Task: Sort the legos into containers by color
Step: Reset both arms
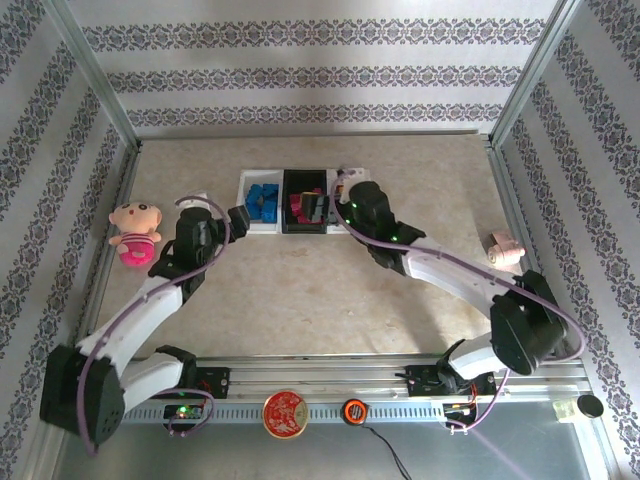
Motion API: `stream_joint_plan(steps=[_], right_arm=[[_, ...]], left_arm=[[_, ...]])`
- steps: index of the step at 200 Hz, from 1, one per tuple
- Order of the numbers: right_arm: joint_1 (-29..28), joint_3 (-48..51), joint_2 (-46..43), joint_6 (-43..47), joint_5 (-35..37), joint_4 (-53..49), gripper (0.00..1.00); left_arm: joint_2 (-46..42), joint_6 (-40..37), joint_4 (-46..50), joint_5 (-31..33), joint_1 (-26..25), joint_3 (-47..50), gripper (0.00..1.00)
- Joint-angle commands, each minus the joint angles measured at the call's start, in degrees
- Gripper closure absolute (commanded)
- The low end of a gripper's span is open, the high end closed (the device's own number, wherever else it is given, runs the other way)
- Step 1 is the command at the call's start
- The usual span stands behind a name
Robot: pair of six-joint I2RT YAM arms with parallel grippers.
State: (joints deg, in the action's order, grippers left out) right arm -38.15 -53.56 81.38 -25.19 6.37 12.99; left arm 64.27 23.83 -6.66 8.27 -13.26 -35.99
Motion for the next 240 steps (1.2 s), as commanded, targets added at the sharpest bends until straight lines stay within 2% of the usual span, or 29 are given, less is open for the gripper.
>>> stream_joint_plan(steps=[1, 28, 53, 69, 77, 92, 110, 124, 135, 148, 157, 173, 186, 197, 206, 232, 240], right_arm=[[2.3, 5.31, -2.97, 1.93, 7.0, 1.06, 0.02], [5.48, 9.31, -8.97, -0.08, 11.02, -3.36, 0.02], [9.41, 13.44, -14.7, -0.96, 11.67, -3.14, 0.02], [12.14, 14.55, -17.1, -0.87, 11.26, -4.21, 0.02], [13.34, 15.0, -18.01, -0.67, 11.28, -4.55, 0.02], [15.75, 15.92, -19.61, 0.54, 11.84, -5.09, 0.02], [18.37, 18.58, -21.47, 5.98, 10.56, -2.74, 0.02], [19.7, 20.35, -22.26, 13.07, 9.79, -1.09, 0.02], [20.5, 22.14, -21.71, 18.6, 10.51, 1.06, 0.02], [21.93, 24.27, -19.7, 23.17, 12.46, 4.05, 0.02], [23.79, 24.92, -17.82, 24.04, 12.74, 4.98, 0.02], [28.37, 26.37, -13.57, 24.21, 8.22, 8.96, 0.02], [31.03, 28.5, -10.06, 24.63, 6.04, 16.75, 0.02], [32.99, 30.47, -6.85, 24.31, 3.36, 23.72, 0.02], [33.59, 31.4, -4.1, 24.1, 1.88, 29.15, 0.02], [34.21, 30.36, 0.46, 26.6, -1.68, 31.99, 0.02], [34.43, 31.65, 2.43, 26.17, -1.6, 37.01, 0.02]], left_arm=[[6.37, -12.68, -12.47, 3.06, 5.04, -0.95, 0.0], [13.87, -22.99, -12.91, 2.18, 10.07, -1.38, 0.0], [17.23, -24.51, -19.77, -2.77, 13.45, 4.05, 0.0], [19.65, -24.58, -30.6, -5.76, 13.45, 8.59, 0.0], [19.54, -23.24, -30.33, -7.46, 13.43, 8.42, 0.0], [21.69, -24.37, -36.67, -11.02, 13.35, 10.55, 0.0], [28.55, -25.44, -56.69, -13.27, 13.26, 16.92, 0.01], [25.5, -23.9, -43.84, -10.29, 13.45, 13.32, 0.01], [27.58, -23.87, -49.68, -9.37, 13.44, 14.27, 0.01], [26.19, -22.12, -47.53, -4.1, 13.33, 14.48, 0.01], [27.05, -21.53, -51.69, -0.63, 12.92, 15.77, 0.01], [26.62, -21.2, -50.54, -0.61, 12.9, 15.63, 0.01], [27.36, -21.62, -52.65, -1.02, 12.9, 16.08, 0.01], [26.81, -21.62, -50.74, -1.55, 12.9, 15.51, 0.01], [27.16, -21.89, -51.07, -1.59, 12.79, 15.35, 0.01], [27.12, -22.05, -50.54, -2.19, 12.83, 15.17, 0.01], [27.01, -22.09, -50.39, -2.43, 12.86, 15.16, 0.01]])
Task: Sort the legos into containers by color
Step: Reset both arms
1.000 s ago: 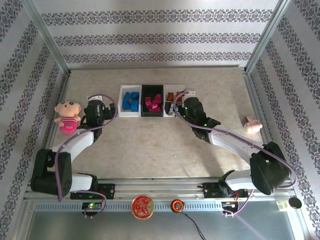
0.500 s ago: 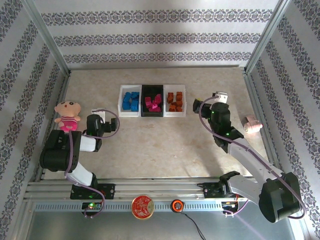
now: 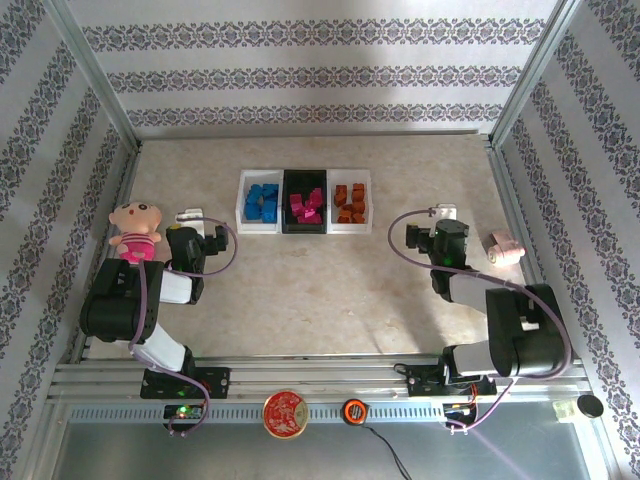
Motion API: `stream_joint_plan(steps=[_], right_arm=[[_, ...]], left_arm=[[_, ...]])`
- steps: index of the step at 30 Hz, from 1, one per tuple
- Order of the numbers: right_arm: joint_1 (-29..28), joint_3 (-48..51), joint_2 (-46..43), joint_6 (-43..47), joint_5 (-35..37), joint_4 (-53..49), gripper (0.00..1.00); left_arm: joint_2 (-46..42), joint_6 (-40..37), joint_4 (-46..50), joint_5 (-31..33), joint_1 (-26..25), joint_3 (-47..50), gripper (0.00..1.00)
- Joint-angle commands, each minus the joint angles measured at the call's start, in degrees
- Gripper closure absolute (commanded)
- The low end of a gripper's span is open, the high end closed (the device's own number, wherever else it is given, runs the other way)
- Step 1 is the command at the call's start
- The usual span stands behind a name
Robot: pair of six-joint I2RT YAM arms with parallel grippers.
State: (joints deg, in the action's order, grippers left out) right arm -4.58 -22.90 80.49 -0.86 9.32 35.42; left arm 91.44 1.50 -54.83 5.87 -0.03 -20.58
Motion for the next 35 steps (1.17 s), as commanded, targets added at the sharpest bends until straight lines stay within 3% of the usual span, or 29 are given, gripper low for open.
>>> stream_joint_plan(steps=[1, 4, 7, 35], right_arm=[[0.92, 1.22, 3.43, 1.66, -4.52, 15.11, 0.02], [1.85, 2.85, 8.05, 0.85, -6.07, 24.83, 0.02], [3.34, 0.86, 6.5, -0.86, -6.68, 16.86, 0.02], [3.61, 1.36, 6.98, -1.11, -6.8, 18.7, 0.02]], left_arm=[[-0.19, 0.21, -2.26, -0.09, -0.34, -0.25, 0.01], [-0.08, -0.2, -1.61, -0.97, -0.38, -0.58, 0.01], [-0.14, -0.83, -0.66, -2.64, -0.32, -1.08, 0.01], [-0.11, -1.32, -0.23, -3.93, -0.35, -1.31, 0.01]])
